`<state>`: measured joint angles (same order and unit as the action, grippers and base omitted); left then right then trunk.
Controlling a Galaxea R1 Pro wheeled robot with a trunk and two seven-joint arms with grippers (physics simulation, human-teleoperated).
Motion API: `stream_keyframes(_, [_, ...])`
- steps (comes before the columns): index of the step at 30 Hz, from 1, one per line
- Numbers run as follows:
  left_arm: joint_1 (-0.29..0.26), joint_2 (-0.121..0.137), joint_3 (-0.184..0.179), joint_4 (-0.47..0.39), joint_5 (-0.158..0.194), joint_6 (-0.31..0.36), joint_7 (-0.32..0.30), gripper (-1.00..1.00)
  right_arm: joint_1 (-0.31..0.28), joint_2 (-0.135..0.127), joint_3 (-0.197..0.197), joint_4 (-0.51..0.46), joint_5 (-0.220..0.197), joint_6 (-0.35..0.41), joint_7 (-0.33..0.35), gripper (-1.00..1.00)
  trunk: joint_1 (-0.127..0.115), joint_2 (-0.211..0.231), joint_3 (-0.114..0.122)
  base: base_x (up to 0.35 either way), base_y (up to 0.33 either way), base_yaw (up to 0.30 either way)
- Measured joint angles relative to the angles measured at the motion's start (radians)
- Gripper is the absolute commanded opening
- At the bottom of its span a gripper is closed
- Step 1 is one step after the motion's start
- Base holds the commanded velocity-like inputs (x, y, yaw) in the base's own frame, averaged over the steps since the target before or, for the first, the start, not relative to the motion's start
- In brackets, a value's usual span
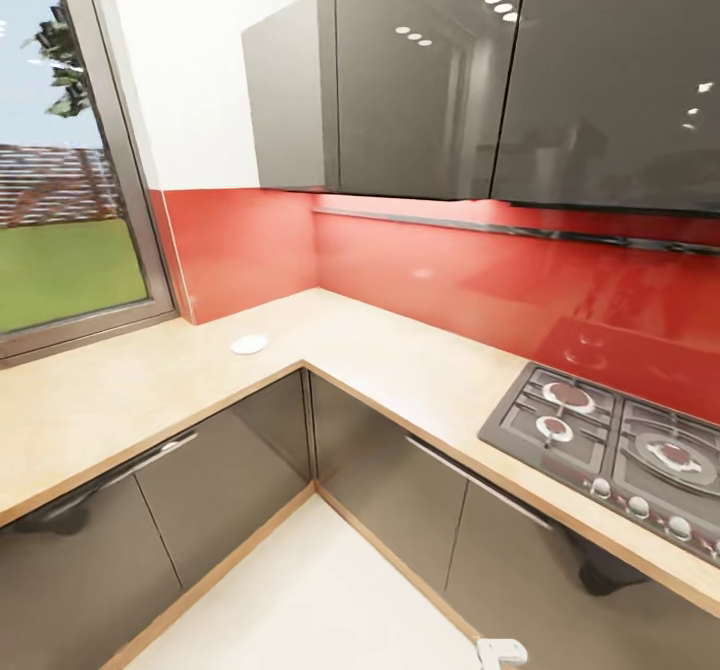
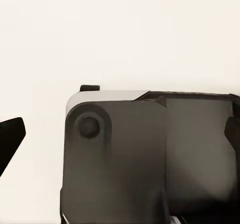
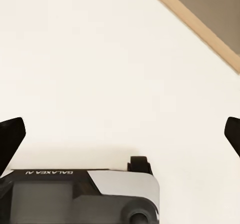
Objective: Set up a coffee station on the kitchen countertop: keep the coffee maker on the countertop, move the bottle of coffee from the kitchen shelf to the counter next to the coffee maker, place a paper coffee filter on top of the coffee maker, put the saucer next to the coffee maker with the coffee cup on the saucer, and place the electric kettle next to the coffee maker.
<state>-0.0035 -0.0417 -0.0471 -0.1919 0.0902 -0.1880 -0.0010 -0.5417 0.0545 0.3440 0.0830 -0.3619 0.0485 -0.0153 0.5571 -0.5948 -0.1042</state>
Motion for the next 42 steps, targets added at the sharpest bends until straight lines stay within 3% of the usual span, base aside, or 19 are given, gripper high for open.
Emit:
stream_keyframes(15, [0.0, 0.0, 0.0, 0.0, 0.0, 0.0, 0.0, 1.0, 0.0, 0.0, 0.0, 0.0, 0.0, 0.0, 0.0, 1.0, -0.058, 0.105, 0.047, 0.0, 0.0, 0.288])
stream_keyframes(28, [0.0, 0.0, 0.0, 0.0, 0.0, 0.0, 0.001, 1.0, 0.0, 0.0, 0.0, 0.0, 0.0, 0.0, 0.0, 1.0, -0.108, 0.196, 0.088, 0.0, 0.0, 0.021])
stream_keyframes(42, [0.0, 0.0, 0.0, -0.001, 0.0, 0.001, 0.001, 1.0, -0.001, 0.0, 0.0, -0.001, 0.008, 0.0, 0.0, 1.0, -0.107, 0.195, 0.102, 0.0, 0.0, 0.193])
